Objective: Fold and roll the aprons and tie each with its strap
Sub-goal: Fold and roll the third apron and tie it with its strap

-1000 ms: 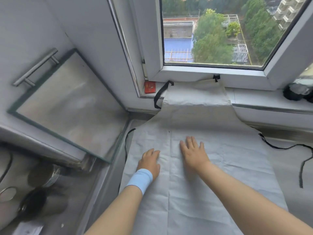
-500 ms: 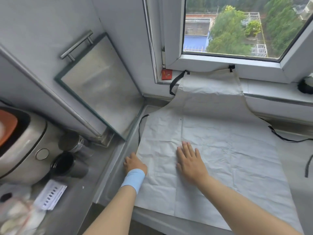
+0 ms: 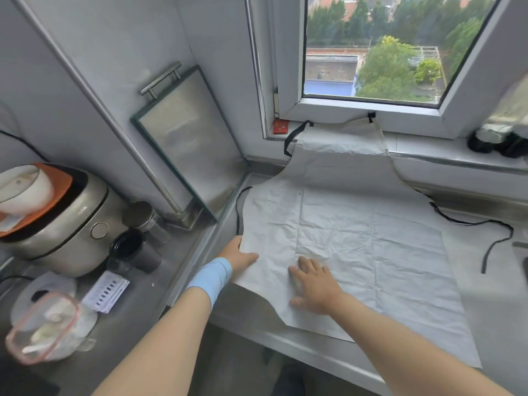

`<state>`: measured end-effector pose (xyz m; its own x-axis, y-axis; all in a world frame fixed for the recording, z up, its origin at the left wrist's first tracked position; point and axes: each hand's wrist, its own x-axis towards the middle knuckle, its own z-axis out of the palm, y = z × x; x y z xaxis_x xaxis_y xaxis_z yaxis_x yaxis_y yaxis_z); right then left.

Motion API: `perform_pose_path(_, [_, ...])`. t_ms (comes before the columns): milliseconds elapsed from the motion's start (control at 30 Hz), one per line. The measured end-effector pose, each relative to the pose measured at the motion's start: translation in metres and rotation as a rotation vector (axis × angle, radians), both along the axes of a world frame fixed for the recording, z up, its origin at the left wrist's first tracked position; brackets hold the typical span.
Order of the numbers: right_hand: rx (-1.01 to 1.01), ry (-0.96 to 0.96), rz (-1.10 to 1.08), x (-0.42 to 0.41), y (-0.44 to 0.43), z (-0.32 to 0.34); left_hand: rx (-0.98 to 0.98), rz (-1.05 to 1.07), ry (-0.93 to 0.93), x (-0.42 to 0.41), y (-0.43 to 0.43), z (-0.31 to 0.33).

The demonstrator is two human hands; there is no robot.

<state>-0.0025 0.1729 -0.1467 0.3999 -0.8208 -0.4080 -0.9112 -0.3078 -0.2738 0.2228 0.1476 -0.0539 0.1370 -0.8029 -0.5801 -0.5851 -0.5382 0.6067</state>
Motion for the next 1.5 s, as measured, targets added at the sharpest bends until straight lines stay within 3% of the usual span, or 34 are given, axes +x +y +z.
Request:
perform_pose_path(67, [0.097,-0.242,-0.217,-0.008,-0.002,0.02,-0.053,-0.071,0.079,-0.02,-0.001,0.016])
perform_pose_path(200, [0.406,-0.926,-0.81,-0.037,-0.017,0.072,-0.08,-0.276,0.196,-0.073,-0.001,0.035])
perform_pose_path(300, [0.487,-1.081,-0.961,-0.071,-0.023,0.098,-0.017,-0.442,0.15,-0.118,0.004,0.031])
perform_pose_path(467, [0.283,-0.62,-0.907,-0.112,-0.006,0.081,0.156,-0.66,0.15,-0.171,0.022,0.003])
perform_pose_path(567, [0.157,-0.382,-0.934,-0.128,0.006,0.053,0.249,-0.623,0.189,-0.179,0.026,-0.013])
perform_pose_path(633, [0.084,-0.184,-0.884,-0.134,0.01,0.038,0.12,-0.581,0.052,-0.178,0.018,-0.024])
perform_pose_path(733, [-0.069,0.118,-0.644,-0.136,0.018,0.019,-0.131,-0.646,-0.299,-0.17,0.004,-0.04])
perform_pose_path(800, [-0.181,0.111,-0.444,-0.135,0.017,0.009,-0.15,-0.683,-0.371,-0.166,-0.004,-0.047])
perform_pose_path(900, [-0.119,0.09,-0.175,-0.134,0.013,-0.003,-0.093,-0.834,-0.465,-0.163,-0.007,-0.055])
perform_pose_path(967, [-0.093,0.113,-0.122,-0.136,0.011,-0.01,-0.021,-0.913,-0.502,-0.163,-0.009,-0.059])
perform_pose_path(1067, [-0.34,0.111,-0.077,-0.13,0.01,-0.012,0.026,-1.006,-0.55,-0.157,-0.018,-0.059])
perform_pose_path(1133, [-0.409,0.08,-0.065,-0.122,0.002,-0.007,0.015,-1.025,-0.589,-0.151,-0.027,-0.056])
perform_pose_path(1233, [-0.31,0.049,-0.19,-0.112,-0.023,0.01,0.028,-0.893,-0.458,-0.146,-0.047,-0.049])
perform_pose_path(1400, [-0.294,-0.043,-0.312,-0.089,-0.08,0.035,-0.182,-0.668,-0.39,-0.131,-0.085,-0.038])
perform_pose_path(1500, [-0.15,-0.005,-0.316,-0.071,-0.115,0.034,-0.253,-0.597,-0.33,-0.123,-0.106,-0.046])
